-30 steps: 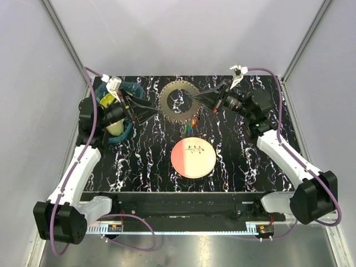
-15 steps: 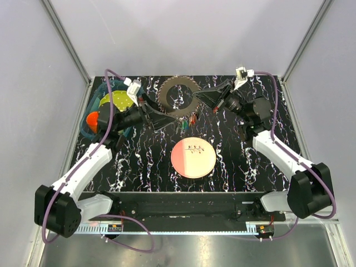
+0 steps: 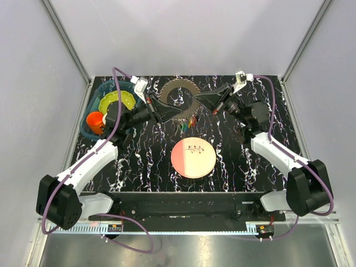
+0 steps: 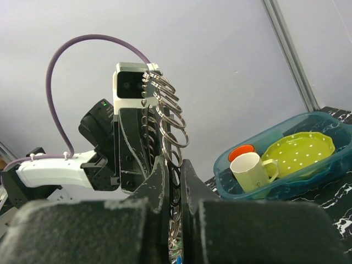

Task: Remove the keys from the keyring

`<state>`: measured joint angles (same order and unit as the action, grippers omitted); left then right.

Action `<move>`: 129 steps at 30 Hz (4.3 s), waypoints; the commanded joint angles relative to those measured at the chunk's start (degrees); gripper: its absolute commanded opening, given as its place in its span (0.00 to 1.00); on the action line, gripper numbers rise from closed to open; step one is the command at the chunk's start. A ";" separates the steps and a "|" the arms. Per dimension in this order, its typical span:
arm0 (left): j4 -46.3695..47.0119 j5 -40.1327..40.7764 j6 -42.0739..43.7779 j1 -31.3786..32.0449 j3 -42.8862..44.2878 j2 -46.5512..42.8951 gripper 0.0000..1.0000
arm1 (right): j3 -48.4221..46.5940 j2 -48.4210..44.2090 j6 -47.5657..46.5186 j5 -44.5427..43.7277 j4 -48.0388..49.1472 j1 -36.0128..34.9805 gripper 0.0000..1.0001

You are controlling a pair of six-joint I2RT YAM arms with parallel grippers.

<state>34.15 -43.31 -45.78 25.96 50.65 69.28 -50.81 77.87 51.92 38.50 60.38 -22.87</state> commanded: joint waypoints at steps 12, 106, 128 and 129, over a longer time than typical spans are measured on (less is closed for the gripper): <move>-3.39 1.13 5.17 0.32 2.16 -3.71 0.00 | 0.09 -10.36 -20.35 -1.42 -24.32 -0.33 0.48; -16.74 15.88 5.35 -3.98 1.12 -12.50 0.00 | 15.30 5.02 -55.35 -34.37 3.69 -24.32 0.01; -18.60 17.38 5.88 -3.98 0.67 -13.29 0.00 | 15.12 2.90 -56.67 -32.79 -4.31 -24.33 0.37; -18.51 17.21 5.70 -3.98 0.59 -13.29 0.00 | 14.86 3.25 -56.58 -32.88 -4.04 -24.41 0.38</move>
<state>9.98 -26.65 -39.00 22.09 50.11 58.13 -33.15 80.40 -3.64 5.56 55.22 -46.87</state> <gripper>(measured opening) 0.231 0.374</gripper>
